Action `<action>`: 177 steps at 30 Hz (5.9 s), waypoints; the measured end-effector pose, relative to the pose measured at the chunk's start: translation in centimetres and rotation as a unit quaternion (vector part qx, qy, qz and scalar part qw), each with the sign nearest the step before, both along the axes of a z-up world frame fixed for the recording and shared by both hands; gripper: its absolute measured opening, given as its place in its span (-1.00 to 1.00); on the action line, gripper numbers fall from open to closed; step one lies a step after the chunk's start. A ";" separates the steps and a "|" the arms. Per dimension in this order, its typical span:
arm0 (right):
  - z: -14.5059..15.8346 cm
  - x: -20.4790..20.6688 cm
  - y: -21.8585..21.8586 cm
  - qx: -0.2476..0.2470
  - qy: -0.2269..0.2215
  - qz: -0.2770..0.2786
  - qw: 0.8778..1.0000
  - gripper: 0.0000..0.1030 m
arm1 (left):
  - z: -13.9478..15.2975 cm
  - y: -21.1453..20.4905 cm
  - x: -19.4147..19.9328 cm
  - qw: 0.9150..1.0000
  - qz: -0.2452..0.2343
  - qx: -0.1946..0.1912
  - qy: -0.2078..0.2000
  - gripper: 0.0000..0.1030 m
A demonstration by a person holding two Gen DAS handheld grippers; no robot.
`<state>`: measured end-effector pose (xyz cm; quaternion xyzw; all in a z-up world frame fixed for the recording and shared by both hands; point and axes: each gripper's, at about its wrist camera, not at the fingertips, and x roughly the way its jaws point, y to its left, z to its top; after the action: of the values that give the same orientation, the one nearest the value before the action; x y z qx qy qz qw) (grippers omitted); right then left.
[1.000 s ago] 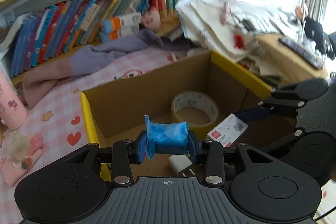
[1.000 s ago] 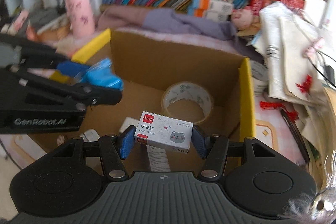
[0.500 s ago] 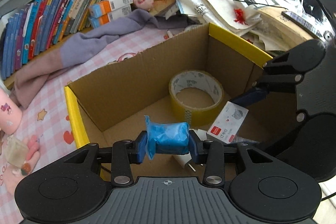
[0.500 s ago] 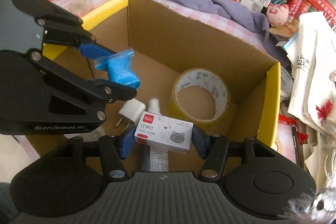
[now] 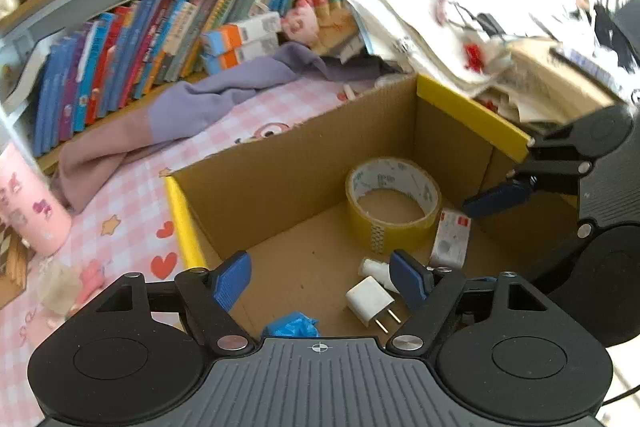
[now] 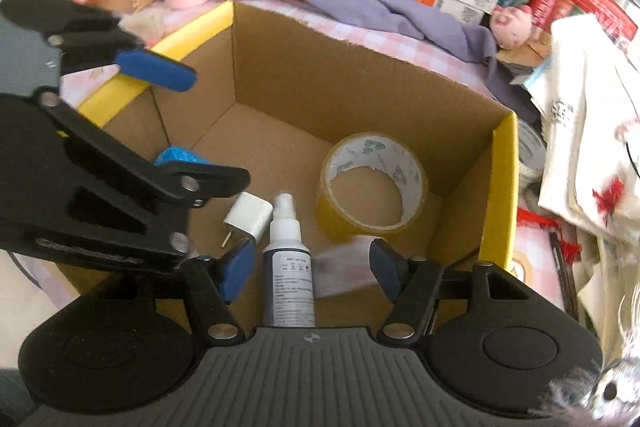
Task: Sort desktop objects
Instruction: 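Open the right tool over the yellow box while the left tool releases the blue block, then withdraw both open tools from the yellow box toward the beige cube, then grasp the beige cube with the right tool while the left grasps the pink glove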
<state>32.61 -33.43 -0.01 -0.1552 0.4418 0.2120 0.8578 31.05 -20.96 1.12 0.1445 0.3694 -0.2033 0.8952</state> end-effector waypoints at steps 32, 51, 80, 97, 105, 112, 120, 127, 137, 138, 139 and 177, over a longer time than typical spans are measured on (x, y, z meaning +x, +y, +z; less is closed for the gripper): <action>5.1 -12.0 -1.1 0.079 -0.160 -0.158 0.971 0.19 | 3.9 9.1 -12.1 0.977 0.120 -0.147 -0.093 0.62; 3.2 -19.7 5.8 0.067 -0.139 -0.223 0.963 0.19 | 1.8 15.8 -17.5 0.987 0.084 -0.117 -0.065 0.62; 0.2 -25.2 16.9 0.085 -0.081 -0.209 0.971 0.19 | 0.0 25.6 -22.2 0.990 0.107 -0.085 -0.032 0.63; 0.2 -24.3 22.0 0.081 -0.091 -0.129 0.984 0.19 | -0.1 29.2 -22.3 0.984 0.152 -0.087 -0.042 0.63; 0.4 -23.6 23.4 0.079 -0.096 -0.106 0.987 0.19 | 0.0 30.5 -22.0 0.981 0.167 -0.089 -0.052 0.63; 1.0 -22.9 24.8 0.082 -0.097 -0.092 0.988 0.18 | 0.5 31.6 -21.6 0.978 0.177 -0.099 -0.055 0.63; 1.4 -21.5 26.0 0.089 -0.100 -0.084 0.987 0.18 | 0.8 31.8 -20.3 0.976 0.180 -0.104 -0.067 0.64; 1.1 -19.2 27.0 0.095 -0.094 -0.077 0.988 0.18 | 1.0 32.4 -18.1 0.973 0.192 -0.101 -0.075 0.73; 0.7 -12.8 27.5 0.106 -0.084 -0.088 0.987 0.18 | 0.6 33.0 -12.1 0.974 0.200 -0.085 -0.061 0.73; 0.7 -12.0 27.5 0.107 -0.083 -0.091 0.987 0.18 | 0.6 33.0 -11.3 0.974 0.200 -0.085 -0.061 0.73; 0.7 -11.2 27.4 0.108 -0.083 -0.093 0.986 0.18 | 0.6 33.1 -10.8 0.974 0.200 -0.086 -0.061 0.73; -1.9 13.9 30.7 0.101 -0.026 -0.028 0.994 0.19 | -5.2 30.5 7.0 0.981 0.190 -0.038 0.019 0.73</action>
<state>46.52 -2.74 -1.90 -0.0609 0.4001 0.2268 0.8859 38.08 9.58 -4.11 0.0337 0.3992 -0.0457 0.9151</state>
